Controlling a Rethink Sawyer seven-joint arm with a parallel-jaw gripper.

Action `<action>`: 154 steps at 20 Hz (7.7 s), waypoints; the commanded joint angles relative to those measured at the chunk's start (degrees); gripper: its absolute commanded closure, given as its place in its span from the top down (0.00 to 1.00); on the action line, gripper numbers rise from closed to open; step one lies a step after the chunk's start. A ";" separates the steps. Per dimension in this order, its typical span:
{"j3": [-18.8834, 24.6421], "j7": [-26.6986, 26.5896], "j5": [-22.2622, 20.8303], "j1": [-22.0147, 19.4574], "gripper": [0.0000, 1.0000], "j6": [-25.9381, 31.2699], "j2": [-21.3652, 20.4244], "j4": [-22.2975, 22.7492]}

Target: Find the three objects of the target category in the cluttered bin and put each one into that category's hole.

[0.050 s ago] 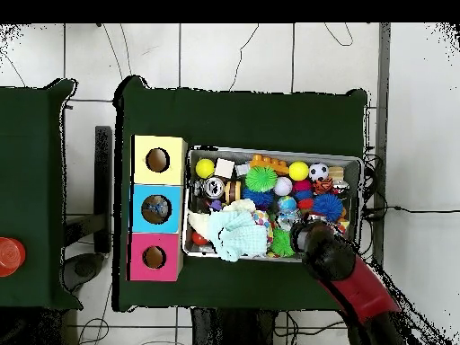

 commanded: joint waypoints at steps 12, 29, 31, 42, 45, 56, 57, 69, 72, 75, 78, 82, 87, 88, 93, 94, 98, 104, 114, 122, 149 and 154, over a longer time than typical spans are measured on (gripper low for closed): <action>4.38 7.42 -10.76 -7.91 1.00 -12.26 1.14 11.13; 10.75 8.25 -15.75 -19.65 1.00 -9.55 -7.95 21.19; 11.40 7.28 -16.48 -21.82 1.00 -7.99 -10.51 22.80; 12.09 3.78 -20.69 -30.04 1.00 -6.15 -16.99 27.77; 9.42 6.29 -22.81 -28.99 1.00 -14.50 -10.49 27.72; 0.87 7.51 -29.88 -30.26 1.00 -26.34 -2.85 29.83; 0.01 6.86 -31.18 -30.82 1.00 -27.06 -2.50 29.86; 15.27 -30.11 -79.76 -42.15 1.00 1.58 -28.98 30.08; 18.29 -29.46 -85.29 -45.93 1.00 2.88 -29.50 30.08; 19.90 -27.84 -87.05 -48.22 1.00 3.55 -28.76 28.61; 17.81 -23.27 -90.70 -48.33 1.00 2.22 -25.55 25.98; 12.47 -15.97 -93.43 -44.27 1.00 -1.38 -18.57 21.04; 2.93 -10.16 -90.42 -38.25 1.00 -8.74 -9.25 15.89; 1.68 -10.33 -89.96 -37.48 1.00 -9.54 -8.15 15.15; -4.85 -14.20 -84.95 -33.34 1.00 -17.20 -2.58 12.53; -5.67 -14.50 -84.15 -32.47 1.00 -18.21 -2.01 12.65; -11.01 -17.11 -79.09 -28.82 1.00 -24.28 2.33 11.82; -13.09 -16.04 -76.69 -23.82 1.00 -26.47 6.04 11.19; -7.98 -12.75 -84.88 -22.18 1.00 -15.23 6.42 5.73; 5.98 -27.18 -91.25 -35.24 1.00 4.85 2.94 8.12; 14.80 -43.76 -89.72 -53.75 1.00 8.29 -14.35 17.19; 14.90 -39.66 -87.72 -49.93 1.00 4.07 -25.58 23.43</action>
